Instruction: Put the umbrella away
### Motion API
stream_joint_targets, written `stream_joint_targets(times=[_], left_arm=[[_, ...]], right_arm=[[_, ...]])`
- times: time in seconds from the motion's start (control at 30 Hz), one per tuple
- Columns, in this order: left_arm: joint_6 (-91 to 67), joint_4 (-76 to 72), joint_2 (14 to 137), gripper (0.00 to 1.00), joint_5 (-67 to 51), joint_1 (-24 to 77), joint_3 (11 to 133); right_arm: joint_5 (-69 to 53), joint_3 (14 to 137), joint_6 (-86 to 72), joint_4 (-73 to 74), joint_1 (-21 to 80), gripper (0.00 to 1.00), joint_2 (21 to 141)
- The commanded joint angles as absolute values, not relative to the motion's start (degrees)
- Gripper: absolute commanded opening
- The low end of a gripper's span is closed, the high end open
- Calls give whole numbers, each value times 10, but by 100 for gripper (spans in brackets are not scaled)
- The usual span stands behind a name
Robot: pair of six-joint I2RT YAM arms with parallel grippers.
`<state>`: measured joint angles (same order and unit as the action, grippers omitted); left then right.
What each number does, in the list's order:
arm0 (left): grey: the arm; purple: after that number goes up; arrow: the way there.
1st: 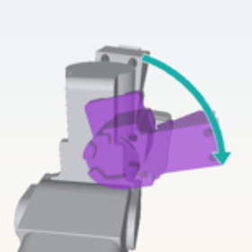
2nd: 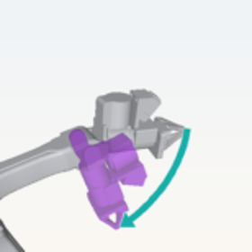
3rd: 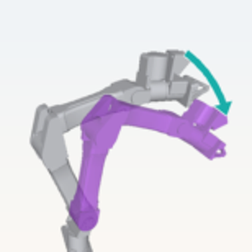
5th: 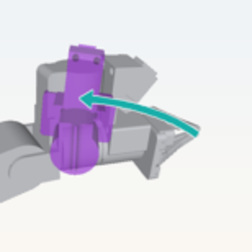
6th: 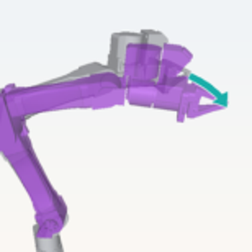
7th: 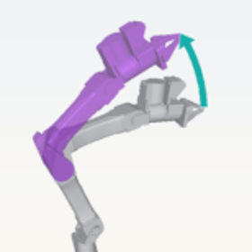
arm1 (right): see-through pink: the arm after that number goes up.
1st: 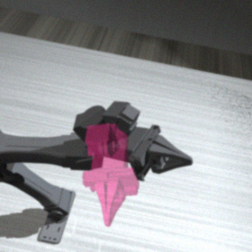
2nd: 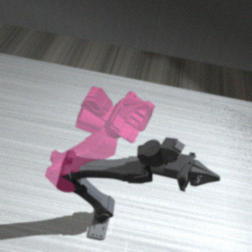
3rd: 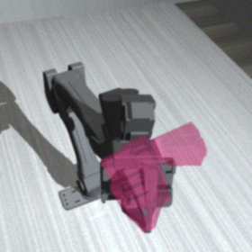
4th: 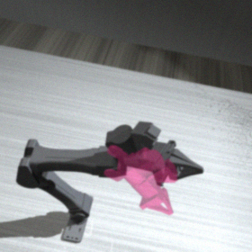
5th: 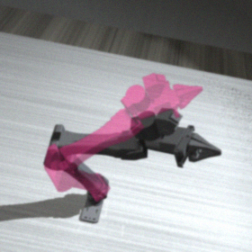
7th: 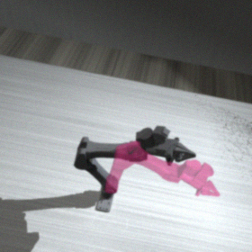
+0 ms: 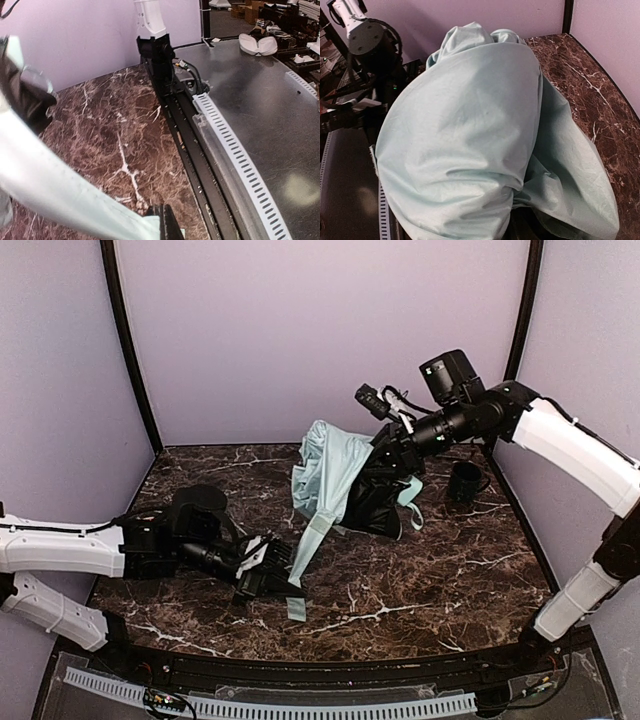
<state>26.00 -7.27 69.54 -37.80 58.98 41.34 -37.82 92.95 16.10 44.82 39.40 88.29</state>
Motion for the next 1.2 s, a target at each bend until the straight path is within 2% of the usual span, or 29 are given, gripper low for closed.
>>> stream_joint_targets(times=[0.0,0.2,0.37,0.57,0.83,1.07,1.17], left_arm=[[302,-18,708,0,-373,538,379],[356,-26,775,0,-336,513,389],[376,-192,788,0,-288,470,336],[429,-265,869,0,-215,456,368],[449,-419,989,0,-102,455,405],[452,-578,1097,0,-20,446,439],[459,-599,1115,0,-30,438,449]], right_arm=[[-484,931,188,432,397,0,837],[-535,881,189,366,478,0,827],[-531,855,222,403,499,0,817],[-448,811,248,375,543,0,798],[-336,751,292,270,544,0,784],[-336,743,364,285,549,0,817],[-316,727,403,323,571,0,839]])
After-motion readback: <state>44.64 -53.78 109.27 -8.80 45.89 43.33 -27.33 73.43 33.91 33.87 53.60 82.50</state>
